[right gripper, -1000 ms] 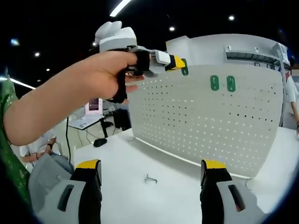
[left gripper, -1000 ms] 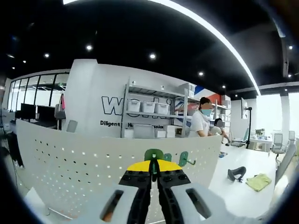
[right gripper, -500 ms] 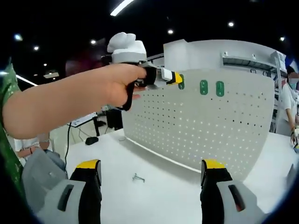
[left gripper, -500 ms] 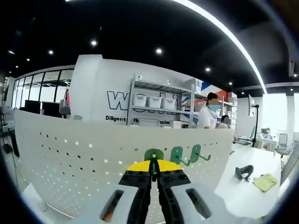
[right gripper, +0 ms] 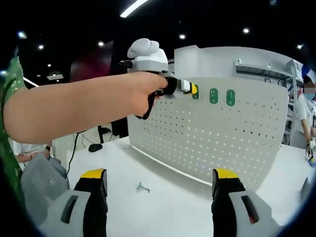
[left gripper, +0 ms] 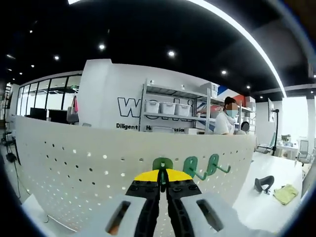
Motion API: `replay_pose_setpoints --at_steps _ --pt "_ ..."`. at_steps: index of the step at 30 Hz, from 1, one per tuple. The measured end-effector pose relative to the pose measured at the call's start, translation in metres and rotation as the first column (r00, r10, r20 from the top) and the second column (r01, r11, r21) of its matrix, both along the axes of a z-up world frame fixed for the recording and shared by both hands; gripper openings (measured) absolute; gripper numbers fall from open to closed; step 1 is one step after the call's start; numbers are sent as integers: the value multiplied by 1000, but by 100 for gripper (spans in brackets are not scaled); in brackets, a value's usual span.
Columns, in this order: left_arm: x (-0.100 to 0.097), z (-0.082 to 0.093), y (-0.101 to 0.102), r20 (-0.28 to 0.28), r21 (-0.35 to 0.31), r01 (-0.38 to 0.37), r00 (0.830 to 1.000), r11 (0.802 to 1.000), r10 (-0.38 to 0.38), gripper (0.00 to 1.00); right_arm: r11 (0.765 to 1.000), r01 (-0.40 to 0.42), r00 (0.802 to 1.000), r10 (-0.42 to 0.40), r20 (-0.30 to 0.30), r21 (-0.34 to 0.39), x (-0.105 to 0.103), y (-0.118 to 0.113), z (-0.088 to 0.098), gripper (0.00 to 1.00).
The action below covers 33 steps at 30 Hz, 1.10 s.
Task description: Insert the hook assembly into the mounting plate slot until the hook locks in place.
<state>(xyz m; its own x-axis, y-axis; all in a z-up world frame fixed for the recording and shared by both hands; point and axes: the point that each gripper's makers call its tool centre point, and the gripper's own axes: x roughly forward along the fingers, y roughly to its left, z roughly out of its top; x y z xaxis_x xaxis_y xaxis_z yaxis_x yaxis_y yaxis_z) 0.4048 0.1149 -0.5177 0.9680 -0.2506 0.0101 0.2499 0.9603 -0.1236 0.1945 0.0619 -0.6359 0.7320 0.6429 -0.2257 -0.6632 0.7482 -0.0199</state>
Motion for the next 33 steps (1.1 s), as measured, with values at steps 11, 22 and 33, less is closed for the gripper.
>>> replay_pose_setpoints --at_steps 11,22,33 --pt "6 6 1 0 -25 -36 999 999 36 3 1000 -11 1000 11 -6 2 1 0 -2 89" --pt "9 4 3 5 -20 -66 998 998 66 3 1000 -21 1000 21 -9 7 2 -1 -3 88" --pt "10 3 1 4 -23 -83 997 996 83 3 999 -39 999 39 -10 0 2 -4 -3 88"
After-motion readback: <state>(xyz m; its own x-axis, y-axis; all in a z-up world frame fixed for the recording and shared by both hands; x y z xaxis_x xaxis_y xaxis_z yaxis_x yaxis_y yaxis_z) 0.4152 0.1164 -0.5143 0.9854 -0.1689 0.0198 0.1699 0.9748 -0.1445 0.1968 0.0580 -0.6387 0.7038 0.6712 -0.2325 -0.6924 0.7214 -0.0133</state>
